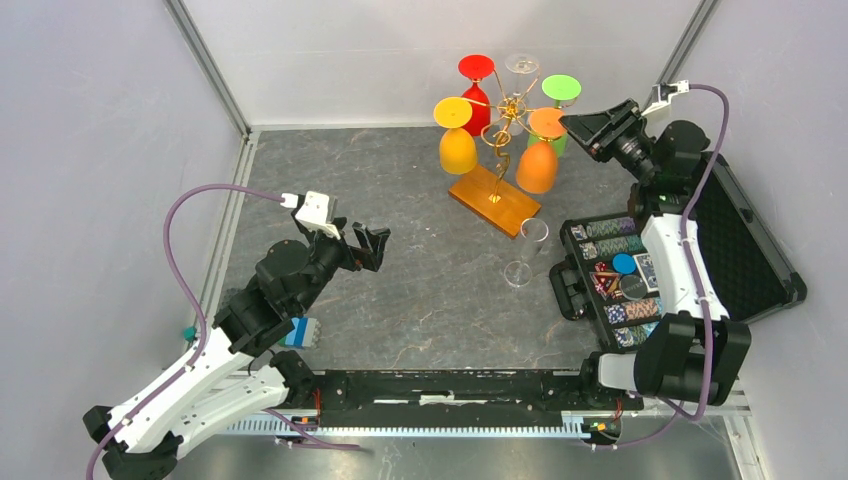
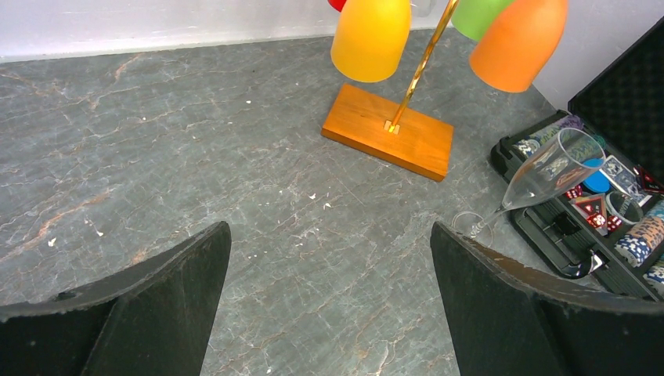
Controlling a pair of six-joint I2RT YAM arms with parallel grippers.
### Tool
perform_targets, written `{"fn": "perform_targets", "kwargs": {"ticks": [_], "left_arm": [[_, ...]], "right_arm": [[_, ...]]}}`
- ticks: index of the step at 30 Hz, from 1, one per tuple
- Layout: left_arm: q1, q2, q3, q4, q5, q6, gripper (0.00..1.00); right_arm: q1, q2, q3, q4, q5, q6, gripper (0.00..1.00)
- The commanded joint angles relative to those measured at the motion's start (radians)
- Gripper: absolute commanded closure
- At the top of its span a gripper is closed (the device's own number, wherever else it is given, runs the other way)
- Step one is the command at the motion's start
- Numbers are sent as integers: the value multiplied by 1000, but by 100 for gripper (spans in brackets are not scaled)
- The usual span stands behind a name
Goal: Take the wine glass off the wine glass rack
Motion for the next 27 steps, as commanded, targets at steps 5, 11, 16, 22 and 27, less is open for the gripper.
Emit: {"fn": "perform_targets", "kwargs": {"ticks": [5, 11, 16, 22, 27], "left_arm": [[-4, -8, 27, 1, 10, -6, 0], [-4, -7, 30, 0, 8, -4, 0], [-4, -10, 30, -1, 7, -1, 0], [-4, -18, 27, -2, 2, 2, 0], [-4, -20, 24, -1, 0, 2, 0]], "right_arm": [[27, 27, 0, 58, 38, 68, 70], [28, 19, -2, 44, 79, 77, 93], [27, -2, -4, 32, 114, 102, 100], [28, -40, 5, -4, 134, 129, 100], [30, -64, 2, -15, 135, 164, 100]]}}
